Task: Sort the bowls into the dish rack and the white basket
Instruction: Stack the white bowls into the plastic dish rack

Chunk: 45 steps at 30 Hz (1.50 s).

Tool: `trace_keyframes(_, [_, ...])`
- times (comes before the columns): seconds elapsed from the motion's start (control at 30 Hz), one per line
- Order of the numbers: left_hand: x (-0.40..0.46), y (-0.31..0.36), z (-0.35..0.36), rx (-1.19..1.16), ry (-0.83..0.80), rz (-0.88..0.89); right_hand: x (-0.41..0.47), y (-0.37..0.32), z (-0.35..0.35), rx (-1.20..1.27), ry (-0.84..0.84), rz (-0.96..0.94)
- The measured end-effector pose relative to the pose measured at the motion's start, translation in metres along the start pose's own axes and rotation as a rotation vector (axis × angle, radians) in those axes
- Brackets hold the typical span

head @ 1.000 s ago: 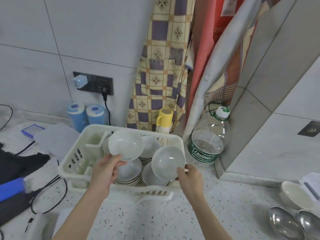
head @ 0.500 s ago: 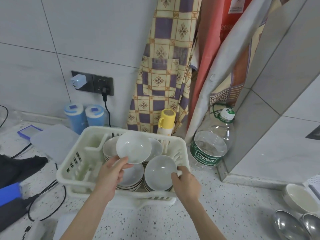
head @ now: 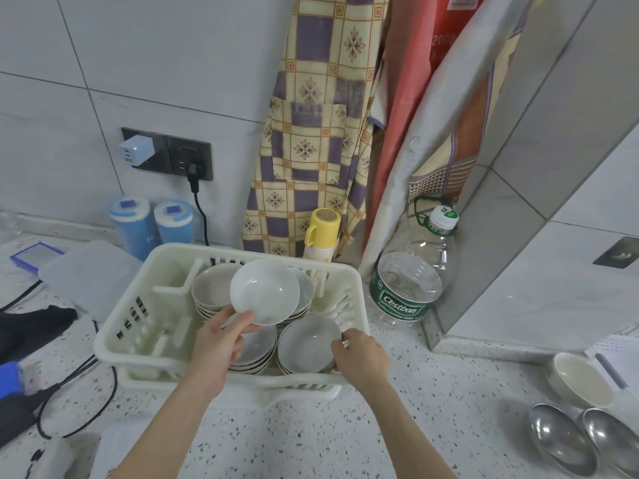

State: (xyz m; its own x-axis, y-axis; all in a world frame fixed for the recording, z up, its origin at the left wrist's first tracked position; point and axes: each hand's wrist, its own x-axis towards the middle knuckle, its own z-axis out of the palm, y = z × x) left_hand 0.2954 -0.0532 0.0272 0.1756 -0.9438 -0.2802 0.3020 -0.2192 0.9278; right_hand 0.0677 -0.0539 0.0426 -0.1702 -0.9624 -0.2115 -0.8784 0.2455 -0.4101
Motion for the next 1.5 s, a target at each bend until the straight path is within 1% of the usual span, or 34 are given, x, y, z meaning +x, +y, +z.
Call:
trace_keyframes(0.37, [-0.001,-0.008,0.0,0.028,-0.017,-0.019,0.005,-0.004,0.002,-0.201,-0.034,0.019])
trace_keyframes(0.6, [-0.001,-0.006,0.0,0.004,-0.041,-0.021,0.01,-0.01,0.008,-0.347,-0.074,0.001])
trace_keyframes(0.73, [-0.002,-0.004,0.001,0.002,-0.048,-0.028,0.012,-0.01,0.012,-0.382,-0.072,0.018])
trace_keyframes(0.9, [-0.004,-0.002,0.001,-0.009,-0.042,-0.033,0.013,-0.012,0.014,-0.396,-0.063,0.042])
trace_keyframes(1.13, [-0.007,0.005,0.003,0.007,-0.029,-0.023,0.009,-0.011,0.019,-0.341,0.04,0.052])
trace_keyframes(1.33, [-0.014,0.009,0.004,0.03,-0.045,-0.019,0.01,-0.013,0.019,-0.334,0.014,0.057])
trace_keyframes(1.4, [-0.016,0.01,0.006,0.045,-0.05,-0.02,0.008,-0.012,0.019,-0.329,0.015,0.049])
trace_keyframes(1.5, [-0.019,0.011,0.009,0.079,-0.055,-0.016,0.004,-0.01,0.019,-0.267,0.068,0.001])
